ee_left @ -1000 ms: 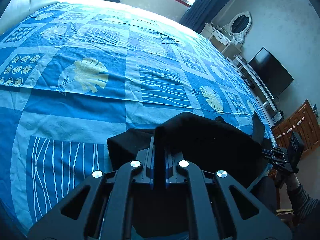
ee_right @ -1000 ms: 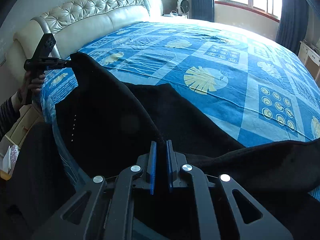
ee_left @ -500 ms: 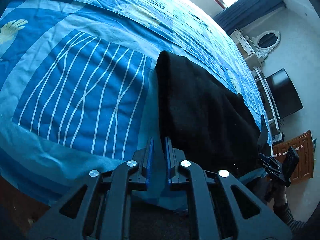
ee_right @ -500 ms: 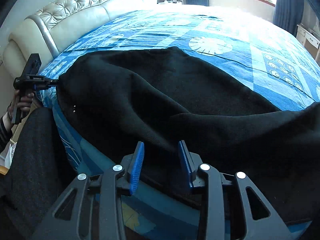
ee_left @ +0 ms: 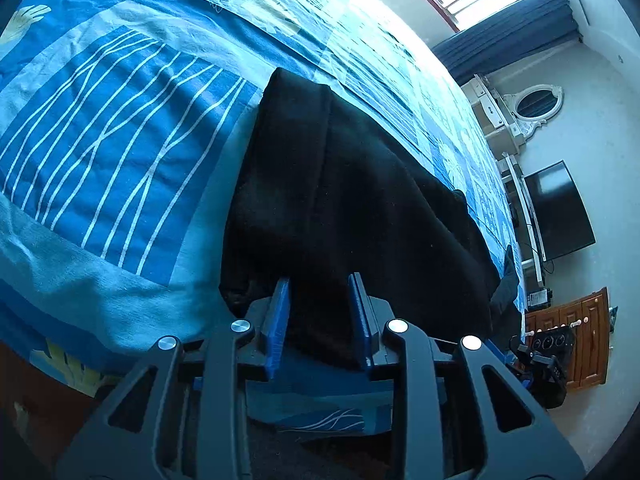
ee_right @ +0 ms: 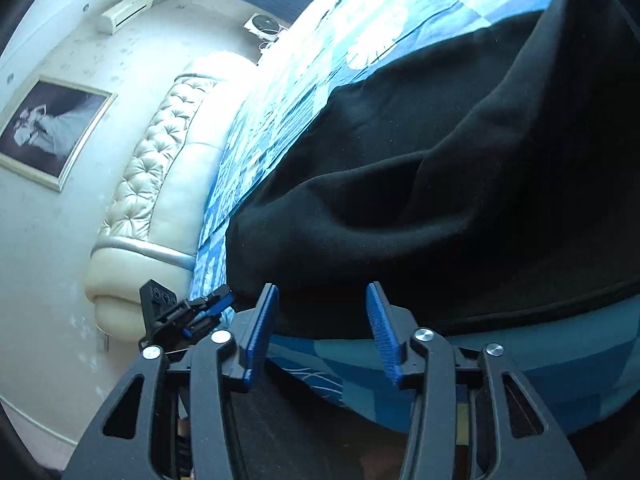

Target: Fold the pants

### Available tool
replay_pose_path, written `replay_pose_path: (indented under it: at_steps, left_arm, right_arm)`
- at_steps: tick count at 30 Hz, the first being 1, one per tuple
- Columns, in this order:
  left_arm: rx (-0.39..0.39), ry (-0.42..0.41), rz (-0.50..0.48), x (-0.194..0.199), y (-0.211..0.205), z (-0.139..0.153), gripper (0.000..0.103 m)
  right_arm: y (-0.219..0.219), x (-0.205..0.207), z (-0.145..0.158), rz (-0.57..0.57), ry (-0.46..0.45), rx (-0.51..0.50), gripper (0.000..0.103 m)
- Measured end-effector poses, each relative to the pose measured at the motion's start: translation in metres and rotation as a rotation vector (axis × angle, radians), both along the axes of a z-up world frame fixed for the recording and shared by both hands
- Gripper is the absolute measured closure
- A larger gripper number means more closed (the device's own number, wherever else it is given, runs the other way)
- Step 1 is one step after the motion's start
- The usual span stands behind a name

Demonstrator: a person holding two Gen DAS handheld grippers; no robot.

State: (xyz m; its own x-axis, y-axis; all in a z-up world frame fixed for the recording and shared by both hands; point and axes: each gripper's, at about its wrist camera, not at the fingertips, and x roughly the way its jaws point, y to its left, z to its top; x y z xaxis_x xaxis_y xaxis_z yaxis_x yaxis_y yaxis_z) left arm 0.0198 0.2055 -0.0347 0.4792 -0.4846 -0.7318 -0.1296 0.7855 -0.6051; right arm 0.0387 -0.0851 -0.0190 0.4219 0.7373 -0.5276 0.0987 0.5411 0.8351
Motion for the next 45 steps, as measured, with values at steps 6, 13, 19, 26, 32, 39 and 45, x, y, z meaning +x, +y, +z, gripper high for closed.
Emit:
replay_pose_path:
  at_steps: [6, 13, 19, 26, 32, 39, 45]
  left_arm:
    - [-0.062, 0.016, 0.061, 0.001, 0.007, -0.007, 0.074]
    - [-0.124, 0.042, 0.133, 0.011, 0.009, -0.009, 0.073]
    - [-0.098, 0.060, 0.163, 0.012, 0.008, -0.009, 0.088]
    - [-0.101, 0.070, 0.197, 0.006, 0.008, -0.012, 0.081]
    - [-0.043, 0.059, 0.187, 0.013, 0.000, -0.006, 0.080]
    - [-0.040, 0.025, 0.195, -0.011, 0.005, 0.020, 0.096]
    - [0.006, 0.094, 0.146, -0.027, -0.002, -0.001, 0.095]
  right_arm:
    - [0.022, 0.001, -0.014, -0.039, 0.025, 0.060, 0.046]
    - [0.023, 0.010, -0.017, -0.141, 0.021, 0.050, 0.048]
    - [0.027, 0.009, -0.002, -0.084, -0.032, -0.041, 0.078]
    - [0.023, 0.016, -0.012, -0.104, 0.007, 0.022, 0.078]
    - [0.023, 0.022, -0.012, -0.124, -0.012, 0.013, 0.075]
    - [0.016, 0.006, 0.025, -0.094, -0.100, 0.019, 0.094]
    - [0.012, -0.017, -0.001, -0.056, -0.018, -0.035, 0.094]
